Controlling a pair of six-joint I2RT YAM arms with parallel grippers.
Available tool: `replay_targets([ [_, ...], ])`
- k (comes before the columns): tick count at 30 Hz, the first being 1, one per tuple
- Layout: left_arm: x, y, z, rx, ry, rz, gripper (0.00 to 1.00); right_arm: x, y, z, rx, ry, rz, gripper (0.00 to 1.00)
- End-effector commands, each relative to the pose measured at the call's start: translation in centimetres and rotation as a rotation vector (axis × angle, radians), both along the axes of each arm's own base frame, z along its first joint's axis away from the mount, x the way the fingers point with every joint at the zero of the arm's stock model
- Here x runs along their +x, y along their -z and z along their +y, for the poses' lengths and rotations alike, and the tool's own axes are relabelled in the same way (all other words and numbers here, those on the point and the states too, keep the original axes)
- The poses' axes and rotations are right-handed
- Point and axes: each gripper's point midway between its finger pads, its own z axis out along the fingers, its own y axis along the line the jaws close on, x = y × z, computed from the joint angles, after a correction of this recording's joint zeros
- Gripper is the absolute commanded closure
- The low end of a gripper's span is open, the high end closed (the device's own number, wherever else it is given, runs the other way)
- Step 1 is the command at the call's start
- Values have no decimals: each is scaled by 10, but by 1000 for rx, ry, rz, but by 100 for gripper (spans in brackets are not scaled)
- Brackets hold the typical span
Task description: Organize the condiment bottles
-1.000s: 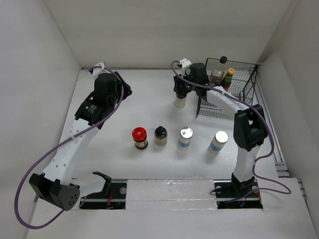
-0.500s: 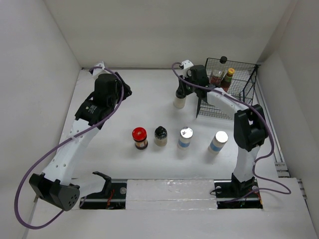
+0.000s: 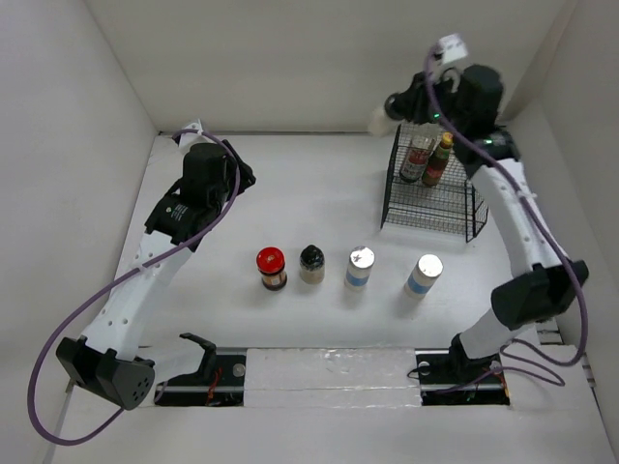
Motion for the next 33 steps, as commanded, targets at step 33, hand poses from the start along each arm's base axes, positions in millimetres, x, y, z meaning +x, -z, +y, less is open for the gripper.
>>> replay_targets([
  [33,5,-11,-8,-3,21,-33,54,43,-18,-253,21,454,-126,100],
])
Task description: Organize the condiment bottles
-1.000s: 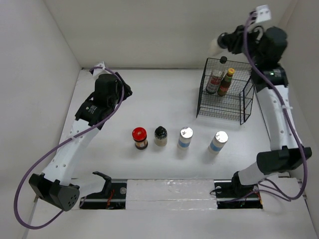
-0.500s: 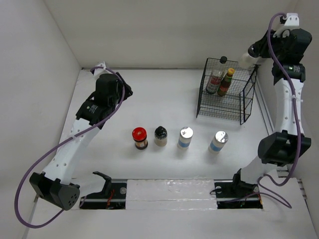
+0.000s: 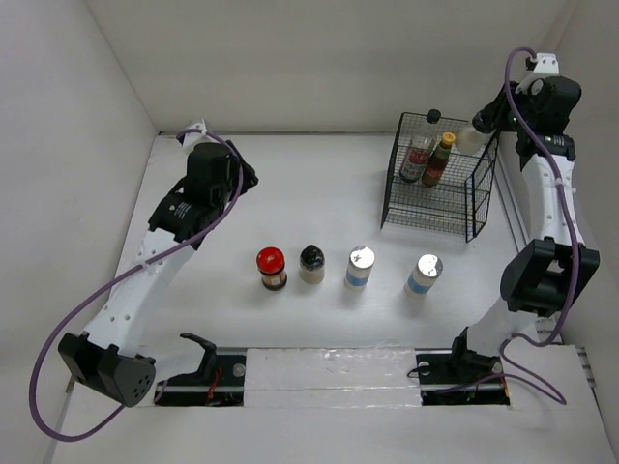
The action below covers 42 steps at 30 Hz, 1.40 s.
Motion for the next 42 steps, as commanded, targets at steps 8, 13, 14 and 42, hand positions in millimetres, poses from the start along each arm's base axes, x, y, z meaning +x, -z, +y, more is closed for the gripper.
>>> replay_targets([
  [8,5,-12,-6,-8,20,-36,54,27,-8,-17,-98,67,-147,100],
  [13,4,-8,-6,-5,20,-27,54,34,43,-13,-95,73,-31,100],
  [14,4,-8,-6,-5,20,-27,54,37,51,-8,-92,62,-17,100],
  [42,2,-3,-12,-25,54,-33,43,-44,16,106,-80,-44,-8,62],
])
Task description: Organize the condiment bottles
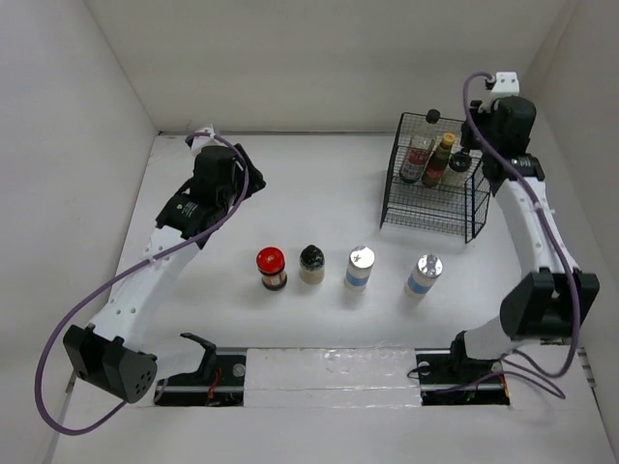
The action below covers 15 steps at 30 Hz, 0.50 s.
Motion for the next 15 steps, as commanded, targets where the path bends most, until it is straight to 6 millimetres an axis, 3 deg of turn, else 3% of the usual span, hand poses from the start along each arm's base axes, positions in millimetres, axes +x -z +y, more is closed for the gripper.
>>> replay_targets([
  [1,-2,-26,-3,-29,20,-79,45,-38,-7,77,15,-178,-27,90],
  [2,-4,-30,-2,-34,20,-88,46,-49,-3,98,21,-239,-21,98],
  [3,-4,-30,-2,-34,20,-88,48,-69,10,140,24,-378,26,100],
  [4,-4,-30,-2,-34,20,-89,51,-85,20,158,25,-431,61,100],
  [6,-6,-31,-1,-34,20,-89,52,-126,44,184,15,-534,139,80],
  [7,-9,-35,0,-38,20,-100,52,-156,63,204,6,-614,226,63],
  [8,-10,-29,1,-31,20,-82,52,-179,75,207,12,-636,264,28],
  [10,-13,-27,2,-30,20,-80,52,-217,95,222,23,-727,350,6],
  [11,-13,-27,2,-30,20,-80,49,-230,101,226,31,-750,379,0],
  [15,-13,-26,0,-35,31,-78,41,-268,120,237,10,-832,457,0],
])
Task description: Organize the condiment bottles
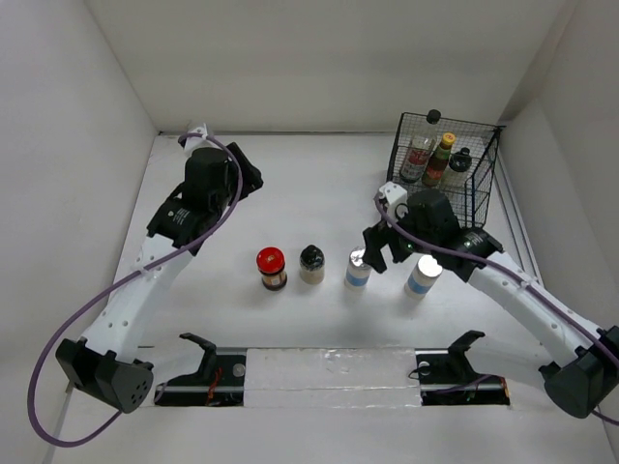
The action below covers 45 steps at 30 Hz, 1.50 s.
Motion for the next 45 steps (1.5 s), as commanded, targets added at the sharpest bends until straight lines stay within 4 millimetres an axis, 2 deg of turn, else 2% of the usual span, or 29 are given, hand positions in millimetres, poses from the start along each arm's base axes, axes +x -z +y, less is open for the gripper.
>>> replay_targets([
  [1,-3,-7,-2,-8,16,-28,39,-29,2,8,0,-63,53,0],
  [2,-3,-7,-2,-8,16,-28,37,-37,7,12,-3,-85,68,0],
  [3,-5,-6,-1,-8,16,-28,37,-36,8,17,-2,-96,66,0],
  [4,-5,-6,-1,-8,16,-28,35,-36,21,17,-25,-95,98,0],
  [5,-7,-10,0,-12,16,-38,35,-34,23,20,-38,-94,93,0],
  [9,-12,-10,2,-13,16,-39,35,-21,31,34,-31,-103,83,0],
  [13,-14,-8,3,-12,16,-38,35,4,39,38,-64,-59,25,4],
  [15,-14,-8,3,-12,16,-38,35,14,39,40,-64,-39,-2,23],
  [17,-14,-4,3,-8,16,-29,35,22,36,46,-42,-25,-27,37],
  [18,-14,-4,3,-8,16,-29,35,24,36,47,-43,-25,-26,55],
  [20,-14,-4,3,-8,16,-29,35,27,27,41,-68,10,-22,68],
  [21,-14,-4,3,-8,16,-29,35,32,-7,43,-27,20,-79,74],
  [24,-13,-6,3,-12,16,-38,35,49,-65,18,7,94,-191,77],
  [25,-13,-6,3,-12,16,-38,35,58,-103,10,42,120,-263,79],
  [26,-12,-3,0,-12,24,-28,35,64,-120,2,56,137,-287,79],
  [27,-12,-3,0,-12,25,-28,35,75,-131,-21,54,192,-300,79],
  [28,-12,-3,0,-12,25,-28,35,85,-154,-28,70,212,-334,79],
  [29,-12,-3,0,-12,25,-28,35,92,-162,-35,72,222,-354,80],
  [30,-12,-3,0,-12,25,-28,35,101,-169,-50,81,256,-361,80],
  [33,-13,1,1,-8,25,-19,35,125,-182,-77,91,309,-385,80],
  [36,-12,-3,2,-8,16,-29,35,148,-189,-93,105,340,-402,81],
  [37,-12,-3,2,-8,16,-29,35,158,-188,-104,109,360,-407,81],
  [40,-9,-9,2,-9,8,-41,35,181,-183,-115,110,376,-394,83],
  [42,-7,-6,2,-5,8,-32,35,196,-181,-120,108,392,-398,83],
  [45,-6,-8,1,-1,11,-42,35,209,-178,-129,105,413,-404,84],
])
